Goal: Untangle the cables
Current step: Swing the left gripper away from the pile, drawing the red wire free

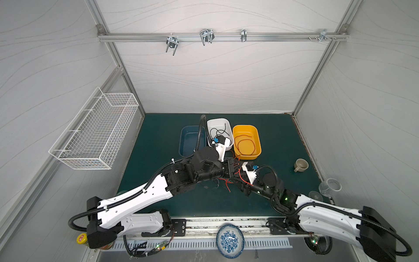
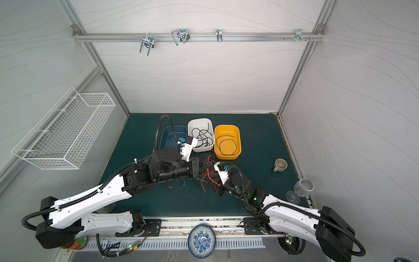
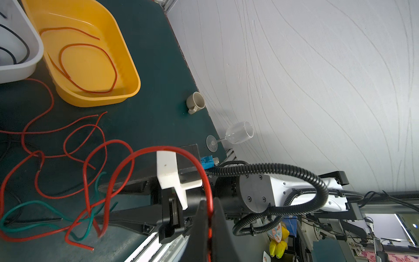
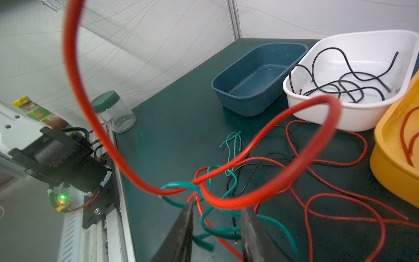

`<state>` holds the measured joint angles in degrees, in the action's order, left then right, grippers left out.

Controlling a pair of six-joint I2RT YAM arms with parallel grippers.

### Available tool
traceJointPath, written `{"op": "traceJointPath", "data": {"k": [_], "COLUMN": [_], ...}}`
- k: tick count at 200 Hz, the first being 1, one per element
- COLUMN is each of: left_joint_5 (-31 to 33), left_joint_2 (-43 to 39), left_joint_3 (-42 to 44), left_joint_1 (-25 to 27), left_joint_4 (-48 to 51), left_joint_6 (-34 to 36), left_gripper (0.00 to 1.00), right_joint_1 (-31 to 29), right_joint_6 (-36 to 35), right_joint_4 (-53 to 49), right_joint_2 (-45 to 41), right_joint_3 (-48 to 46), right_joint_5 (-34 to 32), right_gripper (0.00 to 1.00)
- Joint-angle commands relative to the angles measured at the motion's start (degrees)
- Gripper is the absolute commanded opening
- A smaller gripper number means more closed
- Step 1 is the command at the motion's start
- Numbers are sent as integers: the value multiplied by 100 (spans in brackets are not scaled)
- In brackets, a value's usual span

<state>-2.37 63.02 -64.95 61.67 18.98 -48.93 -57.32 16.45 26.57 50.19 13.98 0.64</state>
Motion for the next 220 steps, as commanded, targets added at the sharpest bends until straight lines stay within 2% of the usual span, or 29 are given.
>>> {"op": "traceJointPath", "data": {"k": [1,23,43,154,187,220], "left_joint_5": [40,-68,-114,-307,-317,-296], "left_joint_2": [-163,-164,-160,-203,-162,-172], "left_joint_3": [-346,-360,-361,-395,-352,-400], "left_joint_1": [38,50,82,281,353,398], "left_joint_4": [-276,-323,-349,-510,-571,-539], "left_joint_6": [-98,-185,-218,-398,-412,-350], "left_gripper": [0,0,0,0,0,0], "right_joint_1": [-29,-34,-32,-42,-42,-42], "right_joint_6": [-127,-133,-129,-83,-41,-8], "right_joint_4": [-46,-46,-59,-290,-470,-670], "right_joint_2": [59,111,105,-102,-207,-270], "right_joint_3": [136,147,154,103,105,131], "right_joint_5": [-135,-176,-223,-1114,-1510,-1844], "right_gripper": [30,30,38,45,43,30]}}
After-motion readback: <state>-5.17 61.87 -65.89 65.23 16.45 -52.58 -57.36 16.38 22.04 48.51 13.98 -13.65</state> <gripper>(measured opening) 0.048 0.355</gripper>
